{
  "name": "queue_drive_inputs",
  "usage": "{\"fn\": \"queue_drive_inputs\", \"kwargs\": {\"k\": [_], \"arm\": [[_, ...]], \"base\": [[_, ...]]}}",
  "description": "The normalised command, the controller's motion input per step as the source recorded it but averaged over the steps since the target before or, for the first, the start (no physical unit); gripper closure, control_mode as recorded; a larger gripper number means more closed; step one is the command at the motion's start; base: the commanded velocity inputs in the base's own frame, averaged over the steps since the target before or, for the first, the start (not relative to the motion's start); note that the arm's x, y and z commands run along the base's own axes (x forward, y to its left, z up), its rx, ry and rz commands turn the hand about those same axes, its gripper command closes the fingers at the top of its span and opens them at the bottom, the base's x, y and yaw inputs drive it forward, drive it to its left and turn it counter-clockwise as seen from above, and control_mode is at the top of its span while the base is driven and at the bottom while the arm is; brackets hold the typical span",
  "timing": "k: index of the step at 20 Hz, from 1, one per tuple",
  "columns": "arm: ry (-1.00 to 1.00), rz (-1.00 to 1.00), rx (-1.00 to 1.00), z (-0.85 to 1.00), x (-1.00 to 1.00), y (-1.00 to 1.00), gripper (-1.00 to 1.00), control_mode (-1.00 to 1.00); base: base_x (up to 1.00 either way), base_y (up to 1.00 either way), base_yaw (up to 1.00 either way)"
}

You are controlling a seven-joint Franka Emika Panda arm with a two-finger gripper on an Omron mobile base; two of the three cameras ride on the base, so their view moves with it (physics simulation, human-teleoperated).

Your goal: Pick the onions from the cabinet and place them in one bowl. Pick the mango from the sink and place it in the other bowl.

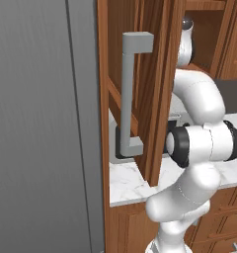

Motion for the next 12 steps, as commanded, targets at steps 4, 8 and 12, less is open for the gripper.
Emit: {"fn": "queue_drive_inputs", "kwargs": {"k": [4,8,12], "arm": [[-0.01,0.0,0.0,-0.21,0.46,-0.02,-1.0,-1.0],[0.0,0.0,-0.01,-0.04,0.31,-0.01,-1.0,-1.0],[0.0,0.0,-0.03,-0.03,0.46,-0.07,-1.0,-1.0]], "base": [[0.0,0.0,0.0],[0.0,0.0,0.0],[0.0,0.0,0.0]]}}
